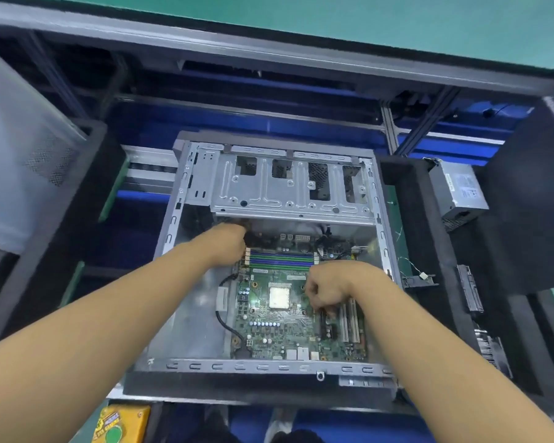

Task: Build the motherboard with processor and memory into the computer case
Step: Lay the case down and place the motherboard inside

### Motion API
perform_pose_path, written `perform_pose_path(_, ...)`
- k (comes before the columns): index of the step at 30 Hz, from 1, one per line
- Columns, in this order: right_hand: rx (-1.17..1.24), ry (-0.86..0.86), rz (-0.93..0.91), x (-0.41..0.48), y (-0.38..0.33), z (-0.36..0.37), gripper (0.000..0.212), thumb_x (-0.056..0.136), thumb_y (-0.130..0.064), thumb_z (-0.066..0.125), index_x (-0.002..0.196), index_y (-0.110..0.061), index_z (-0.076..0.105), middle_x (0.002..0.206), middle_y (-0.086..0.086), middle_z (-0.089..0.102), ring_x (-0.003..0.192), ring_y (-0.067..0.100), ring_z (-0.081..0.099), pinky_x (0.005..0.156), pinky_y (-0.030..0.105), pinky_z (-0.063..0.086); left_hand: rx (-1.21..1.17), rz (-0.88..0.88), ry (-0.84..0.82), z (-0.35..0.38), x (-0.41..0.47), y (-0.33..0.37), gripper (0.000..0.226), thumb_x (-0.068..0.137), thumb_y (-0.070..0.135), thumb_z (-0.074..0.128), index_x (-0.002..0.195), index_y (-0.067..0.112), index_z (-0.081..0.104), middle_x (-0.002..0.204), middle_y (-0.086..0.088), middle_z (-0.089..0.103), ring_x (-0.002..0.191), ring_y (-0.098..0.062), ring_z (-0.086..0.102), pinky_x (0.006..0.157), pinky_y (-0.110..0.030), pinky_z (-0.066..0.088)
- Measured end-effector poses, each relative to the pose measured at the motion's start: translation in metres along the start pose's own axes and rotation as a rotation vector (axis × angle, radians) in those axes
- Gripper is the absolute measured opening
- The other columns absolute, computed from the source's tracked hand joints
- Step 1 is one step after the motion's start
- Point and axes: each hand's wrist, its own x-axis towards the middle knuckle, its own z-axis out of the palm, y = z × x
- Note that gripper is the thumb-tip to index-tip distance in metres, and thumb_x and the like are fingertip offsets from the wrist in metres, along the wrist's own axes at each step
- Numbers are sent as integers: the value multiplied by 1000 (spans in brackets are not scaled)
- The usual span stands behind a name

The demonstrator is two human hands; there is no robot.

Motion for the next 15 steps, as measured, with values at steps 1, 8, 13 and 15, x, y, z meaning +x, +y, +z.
perform_pose_path(1,-3,0,2,0,5,-2,19,92,-21,62,75,-21,71,69,-4,75,62,10,69,64,25,49,9,-12,-10,0,1,2,25,100,13,36,112,5,56,118,-17,60,88,-22,54,75,-31,42)
perform_pose_path(8,-51,141,-144,1,3,3,11,93,-23,60,94,-24,71,68,-16,63,56,-4,55,59,19,44,84,-36,-37,8,7,5,37,96,8,44,133,10,51,126,-12,58,108,-27,56,93,-36,49)
perform_pose_path(13,19,-96,-235,5,-20,24,6,89,-32,74,94,-31,71,73,-19,65,66,-1,58,61,22,46,65,-47,-25,9,15,12,39,92,-1,44,129,8,51,119,-12,60,99,-26,58,88,-36,51)
perform_pose_path(15,44,-179,-247,7,-21,27,13,91,-28,74,103,-24,75,88,-8,75,80,9,70,76,29,57,56,-53,-47,8,19,15,47,93,-2,42,138,11,46,123,-11,58,102,-27,57,88,-35,51)
